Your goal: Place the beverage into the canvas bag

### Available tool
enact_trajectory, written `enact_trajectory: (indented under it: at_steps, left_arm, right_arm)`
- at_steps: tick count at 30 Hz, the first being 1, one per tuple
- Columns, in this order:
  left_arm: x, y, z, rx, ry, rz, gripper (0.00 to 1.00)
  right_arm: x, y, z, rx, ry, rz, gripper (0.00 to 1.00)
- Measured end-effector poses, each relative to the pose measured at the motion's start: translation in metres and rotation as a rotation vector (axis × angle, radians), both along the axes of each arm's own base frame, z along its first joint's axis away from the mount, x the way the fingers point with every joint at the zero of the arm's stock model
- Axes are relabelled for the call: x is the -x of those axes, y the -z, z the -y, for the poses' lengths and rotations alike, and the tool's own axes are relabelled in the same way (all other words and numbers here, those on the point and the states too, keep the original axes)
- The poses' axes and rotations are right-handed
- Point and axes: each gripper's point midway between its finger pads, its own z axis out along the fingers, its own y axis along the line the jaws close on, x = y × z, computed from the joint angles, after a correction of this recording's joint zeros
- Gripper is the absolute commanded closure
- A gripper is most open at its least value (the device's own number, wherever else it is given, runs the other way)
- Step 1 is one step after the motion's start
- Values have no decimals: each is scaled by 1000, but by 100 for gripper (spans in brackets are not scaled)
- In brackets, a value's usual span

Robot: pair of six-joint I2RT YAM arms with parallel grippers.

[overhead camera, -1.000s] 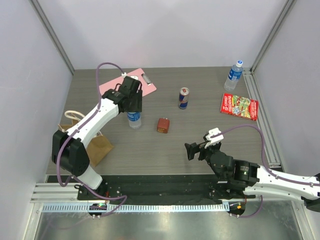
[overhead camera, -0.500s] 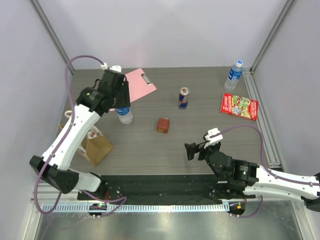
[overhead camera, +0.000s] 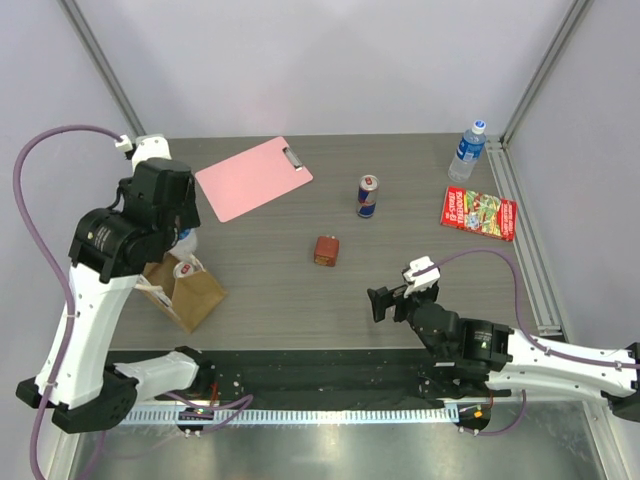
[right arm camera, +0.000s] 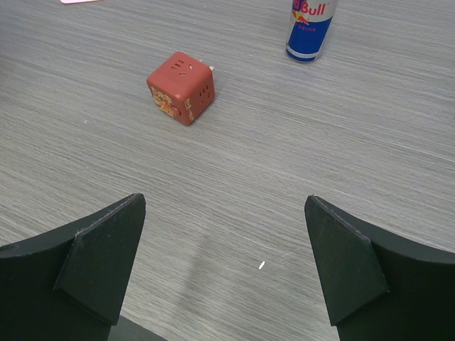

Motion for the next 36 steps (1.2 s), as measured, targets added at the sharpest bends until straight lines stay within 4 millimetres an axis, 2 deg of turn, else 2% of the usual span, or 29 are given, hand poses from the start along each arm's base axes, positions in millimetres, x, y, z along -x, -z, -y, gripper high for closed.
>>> enact_trajectory:
  at_steps: [3, 10, 14, 21, 24, 28, 31, 36]
  left_arm:
    - [10, 2, -14, -41, -53, -18, 100]
    - [19, 1, -33, -71, -138, 8, 100]
    - [27, 11, -43, -99, -165, -17, 100]
    - [25, 24, -50, -116, -207, -58, 100]
    - [26, 36, -53, -119, -211, -87, 100]
    - [27, 71, -60, -115, -229, -183, 100]
    - [24, 89, -66, -74, -255, -230, 100]
    - [25, 95, -64, -9, -251, -242, 100]
  right_arm:
    - [0, 1, -1, 6, -2, -3, 0]
    - [1, 3, -2, 10, -7, -6, 0]
    - [1, 3, -2, 10, -8, -7, 0]
    - [1, 3, -2, 10, -11, -8, 0]
    - [1, 4, -3, 15, -12, -10, 0]
    - [2, 5, -4, 17, -19, -13, 0]
    - [2, 6, -5, 18, -25, -16, 0]
    - [2, 6, -5, 20, -26, -17, 0]
